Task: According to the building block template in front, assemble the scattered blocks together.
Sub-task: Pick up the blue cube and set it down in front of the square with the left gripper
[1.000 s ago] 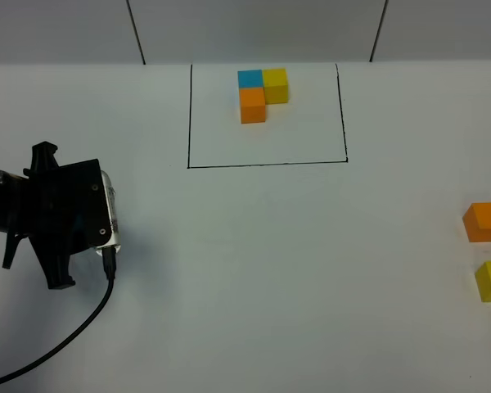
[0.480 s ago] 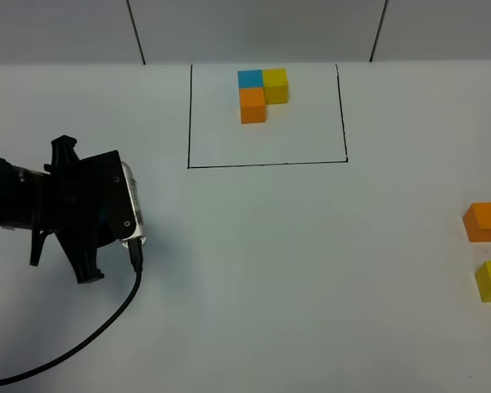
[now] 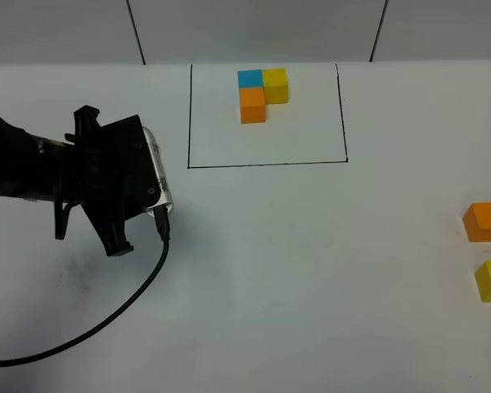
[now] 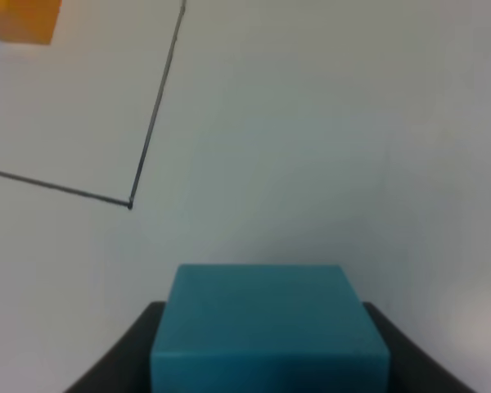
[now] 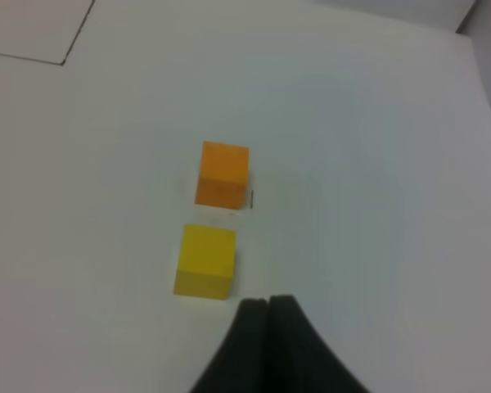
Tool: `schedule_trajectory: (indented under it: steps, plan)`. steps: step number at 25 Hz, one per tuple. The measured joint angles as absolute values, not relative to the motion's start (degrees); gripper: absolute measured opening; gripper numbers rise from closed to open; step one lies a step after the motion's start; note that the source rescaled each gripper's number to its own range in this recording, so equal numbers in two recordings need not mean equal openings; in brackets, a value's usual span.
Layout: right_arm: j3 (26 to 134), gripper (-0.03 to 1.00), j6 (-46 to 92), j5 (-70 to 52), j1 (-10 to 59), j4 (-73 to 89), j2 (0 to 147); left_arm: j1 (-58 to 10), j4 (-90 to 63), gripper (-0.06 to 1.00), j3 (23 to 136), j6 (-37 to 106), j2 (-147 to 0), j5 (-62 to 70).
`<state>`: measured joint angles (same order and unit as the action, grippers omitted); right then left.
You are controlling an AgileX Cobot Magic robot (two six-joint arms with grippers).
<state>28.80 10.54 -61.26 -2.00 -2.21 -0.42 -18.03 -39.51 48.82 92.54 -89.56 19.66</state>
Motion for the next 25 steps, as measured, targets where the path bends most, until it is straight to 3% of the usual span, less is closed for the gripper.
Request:
schedule_trajectory:
  steps: [11, 25]
  plan:
    - [28.8, 0.0, 10.5, -61.3, -2.0, -2.2, -0.4, -22.3, -39.6, 0.61, 56.1, 89.9, -96.3, 21.3]
    - [28.8, 0.0, 10.5, -61.3, -2.0, -2.2, -0.4, -23.0, -42.3, 0.61, 62.2, 90.5, -109.7, 22.1]
